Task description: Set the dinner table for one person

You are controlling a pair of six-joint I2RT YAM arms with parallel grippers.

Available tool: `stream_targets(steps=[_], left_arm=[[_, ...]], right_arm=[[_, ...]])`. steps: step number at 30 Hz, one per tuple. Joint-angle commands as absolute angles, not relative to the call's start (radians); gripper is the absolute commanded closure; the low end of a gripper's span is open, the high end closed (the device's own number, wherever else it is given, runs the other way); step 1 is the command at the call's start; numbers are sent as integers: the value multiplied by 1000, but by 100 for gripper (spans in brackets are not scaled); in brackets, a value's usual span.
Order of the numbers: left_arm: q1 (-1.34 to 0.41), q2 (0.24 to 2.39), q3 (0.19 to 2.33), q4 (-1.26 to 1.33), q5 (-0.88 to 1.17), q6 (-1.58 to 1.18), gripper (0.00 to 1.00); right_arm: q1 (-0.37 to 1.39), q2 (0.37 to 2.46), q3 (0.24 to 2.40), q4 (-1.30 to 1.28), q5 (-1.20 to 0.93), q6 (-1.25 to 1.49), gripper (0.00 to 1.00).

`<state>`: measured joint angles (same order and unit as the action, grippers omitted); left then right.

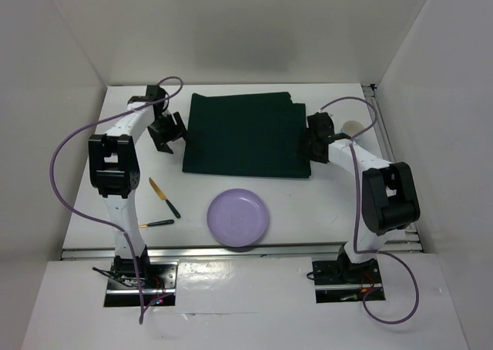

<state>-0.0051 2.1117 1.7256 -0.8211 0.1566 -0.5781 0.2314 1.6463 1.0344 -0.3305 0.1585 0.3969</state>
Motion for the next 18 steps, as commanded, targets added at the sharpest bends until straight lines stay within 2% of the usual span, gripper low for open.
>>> stream_targets(steps=[1, 3, 9, 11, 14, 18], left_arm=[[-28, 2106, 1876, -853, 86, -551, 18], [-28, 2138, 1949, -853, 86, -551, 18], [-28, 2264, 2155, -831, 132, -551, 19], [-28, 2316, 2222, -804, 141, -551, 17], [-28, 2350, 2253, -743, 170, -560, 14], [-28, 2390, 2253, -658, 193, -569, 12]], right_arm=[[238, 1652, 1195, -310, 109, 397, 32], [238, 1690, 1267, -337, 94, 387, 33], [219, 1998, 1687, -478, 84, 387, 34], [187, 2124, 1850, -529, 84, 399, 34], [155, 2290, 2069, -603, 39, 417, 28], [137, 2454, 2282, -678, 63, 426, 26]])
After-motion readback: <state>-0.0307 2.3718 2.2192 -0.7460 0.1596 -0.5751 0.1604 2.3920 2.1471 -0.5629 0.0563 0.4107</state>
